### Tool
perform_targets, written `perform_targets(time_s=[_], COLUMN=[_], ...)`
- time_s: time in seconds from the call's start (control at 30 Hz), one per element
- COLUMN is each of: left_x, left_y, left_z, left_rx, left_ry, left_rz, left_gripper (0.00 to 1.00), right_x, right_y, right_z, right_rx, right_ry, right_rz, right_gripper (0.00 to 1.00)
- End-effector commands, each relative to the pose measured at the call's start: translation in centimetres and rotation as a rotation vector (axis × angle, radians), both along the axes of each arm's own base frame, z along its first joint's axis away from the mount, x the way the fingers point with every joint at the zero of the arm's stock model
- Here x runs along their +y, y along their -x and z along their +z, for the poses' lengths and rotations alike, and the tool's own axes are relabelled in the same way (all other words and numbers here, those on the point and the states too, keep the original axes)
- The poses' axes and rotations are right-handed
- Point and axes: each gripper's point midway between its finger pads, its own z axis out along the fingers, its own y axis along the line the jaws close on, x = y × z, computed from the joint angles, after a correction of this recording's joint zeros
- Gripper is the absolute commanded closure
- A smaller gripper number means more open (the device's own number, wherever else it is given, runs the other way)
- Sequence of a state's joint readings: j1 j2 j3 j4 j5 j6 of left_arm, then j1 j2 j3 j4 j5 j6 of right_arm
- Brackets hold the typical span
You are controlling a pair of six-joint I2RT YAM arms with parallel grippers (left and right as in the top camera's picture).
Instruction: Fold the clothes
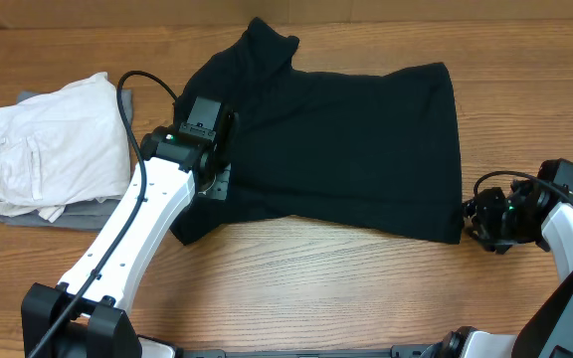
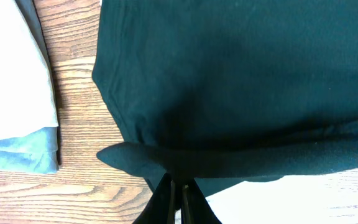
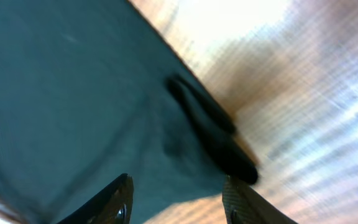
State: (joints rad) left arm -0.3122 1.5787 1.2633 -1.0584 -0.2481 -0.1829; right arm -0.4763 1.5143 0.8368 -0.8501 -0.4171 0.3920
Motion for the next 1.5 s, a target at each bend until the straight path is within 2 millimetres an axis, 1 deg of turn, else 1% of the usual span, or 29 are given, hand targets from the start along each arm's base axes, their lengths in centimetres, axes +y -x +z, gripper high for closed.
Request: perform_targets(time_s=[0.0, 0.03, 0.1, 0.27, 0.33, 0.4, 0.47, 0.53, 0.63, 0.73, 0.93, 1.0, 1.1, 1.17, 1.23, 1.3, 1.37, 1.47], left_x=[0.3, 0.2, 0.2, 0.2, 0.3, 0.3, 0.3, 0.3, 0.3, 0.3, 0.5, 0.6, 0.8, 0.9, 0.9, 1.0, 0.9, 0.8], left_y=[-0.6, -0.6, -0.6, -0.5, -0.5, -0.4, -0.4, -0.4, -0.4, -0.4, -0.3, -0.1, 0.3, 0.5, 0.7, 1.0, 1.4, 2.0], left_z=[0.4, 0.4, 0.4, 0.3, 0.3, 0.3, 0.3, 0.3, 0.3, 0.3, 0.3, 0.3, 0.3, 0.4, 0.5, 0.6, 0.7, 0.7], left_rx=[-0.013, -0.012, -0.013, -0.011, -0.008, -0.006, -0.006, -0.005, -0.005, -0.006, -0.001, 0.008, 0.026, 0.035, 0.044, 0.057, 0.076, 0.101], left_ry=[-0.015, -0.012, -0.012, -0.013, -0.013, -0.014, -0.014, -0.014, -0.015, -0.015, -0.025, -0.033, -0.046, -0.049, -0.051, -0.053, -0.048, -0.04], left_rz=[-0.003, -0.003, -0.003, -0.003, -0.003, -0.003, -0.003, -0.003, -0.003, -0.003, -0.002, -0.009, -0.014, -0.014, -0.015, -0.015, -0.018, -0.02], left_gripper=[0.95, 0.95, 0.95, 0.95, 0.95, 0.95, 0.95, 0.95, 0.95, 0.95, 0.96, 0.96, 0.96, 0.96, 0.96, 0.96, 0.96, 0.96], right_x=[-1.3, -1.2, -1.2, -1.0, -0.5, -0.2, 0.0, 0.5, 0.5, 0.5, 0.8, 0.5, -0.8, -2.4, -4.6, -5.7, -6.0, -5.9], right_y=[1.2, 1.3, 1.4, 1.7, 1.5, 1.4, 1.2, 0.9, 0.8, 0.8, 1.3, 1.1, 0.4, 0.3, 0.6, 0.6, 0.5, 0.5], right_z=[-0.6, -0.7, -1.0, -2.6, -3.2, -3.3, -3.1, -2.7, -2.2, -1.5, -0.9, -0.5, 1.2, 2.4, 3.5, 4.5, 4.9, 4.9], right_rx=[0.058, 0.06, 0.062, 0.059, 0.038, 0.023, 0.012, -0.018, -0.017, -0.004, 0.031, 0.028, 0.02, 0.033, 0.079, 0.094, 0.093, 0.093], right_ry=[0.099, 0.098, 0.099, 0.093, 0.068, 0.05, 0.04, 0.015, 0.01, 0.003, -0.015, -0.014, -0.009, 0.023, 0.085, 0.118, 0.129, 0.124], right_rz=[0.017, 0.018, 0.012, -0.01, -0.007, -0.004, 0.003, 0.033, 0.05, 0.058, 0.06, 0.052, 0.019, -0.016, -0.09, -0.124, -0.127, -0.12], right_gripper=[0.51, 0.53, 0.53, 0.55, 0.59, 0.64, 0.75, 0.8, 0.84, 0.96, 0.96, 0.96, 0.96, 0.96, 0.96, 0.96, 0.96, 0.96])
